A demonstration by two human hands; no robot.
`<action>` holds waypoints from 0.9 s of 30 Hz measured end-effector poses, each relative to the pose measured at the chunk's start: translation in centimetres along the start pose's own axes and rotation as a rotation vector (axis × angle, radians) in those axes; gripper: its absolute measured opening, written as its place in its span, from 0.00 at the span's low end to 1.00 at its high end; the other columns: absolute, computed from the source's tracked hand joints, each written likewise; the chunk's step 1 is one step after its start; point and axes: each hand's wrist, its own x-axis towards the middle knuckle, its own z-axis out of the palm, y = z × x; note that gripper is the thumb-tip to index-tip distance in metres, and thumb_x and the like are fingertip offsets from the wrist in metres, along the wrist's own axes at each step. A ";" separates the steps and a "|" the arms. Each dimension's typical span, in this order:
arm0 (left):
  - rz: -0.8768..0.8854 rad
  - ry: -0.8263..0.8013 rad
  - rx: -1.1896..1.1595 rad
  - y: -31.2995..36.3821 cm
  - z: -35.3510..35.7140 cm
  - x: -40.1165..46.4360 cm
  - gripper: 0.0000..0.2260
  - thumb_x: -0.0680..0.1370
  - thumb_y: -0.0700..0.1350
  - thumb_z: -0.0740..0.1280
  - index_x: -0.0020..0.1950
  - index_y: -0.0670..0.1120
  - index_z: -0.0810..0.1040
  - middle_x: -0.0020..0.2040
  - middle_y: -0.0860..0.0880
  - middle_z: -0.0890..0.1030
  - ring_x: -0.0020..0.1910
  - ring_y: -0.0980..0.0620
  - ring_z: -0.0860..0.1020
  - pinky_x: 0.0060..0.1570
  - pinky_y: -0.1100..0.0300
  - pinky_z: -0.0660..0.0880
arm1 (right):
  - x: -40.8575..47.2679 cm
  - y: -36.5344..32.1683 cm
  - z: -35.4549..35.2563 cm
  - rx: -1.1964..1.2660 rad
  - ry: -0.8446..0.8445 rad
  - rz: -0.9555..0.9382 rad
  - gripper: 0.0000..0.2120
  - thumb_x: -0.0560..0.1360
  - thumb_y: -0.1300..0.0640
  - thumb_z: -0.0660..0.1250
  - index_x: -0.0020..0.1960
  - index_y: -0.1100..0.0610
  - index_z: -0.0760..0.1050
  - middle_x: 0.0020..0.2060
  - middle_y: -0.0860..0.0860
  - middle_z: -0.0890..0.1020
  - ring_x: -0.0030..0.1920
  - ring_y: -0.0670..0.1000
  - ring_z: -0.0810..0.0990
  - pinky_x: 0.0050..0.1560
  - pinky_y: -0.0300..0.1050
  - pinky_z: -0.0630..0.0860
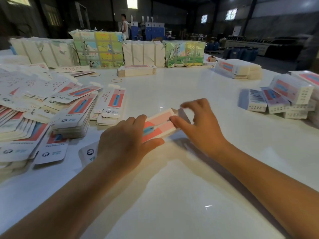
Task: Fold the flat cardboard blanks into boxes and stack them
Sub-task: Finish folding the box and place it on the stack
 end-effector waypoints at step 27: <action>0.047 0.029 -0.005 1.7 -0.9 -0.2 0.35 0.68 0.65 0.54 0.66 0.43 0.71 0.52 0.45 0.80 0.44 0.45 0.80 0.36 0.61 0.68 | 0.1 -1.1 0.5 0.930 -0.185 0.370 0.18 0.76 0.66 0.55 0.38 0.62 0.82 0.37 0.60 0.84 0.40 0.58 0.82 0.42 0.50 0.82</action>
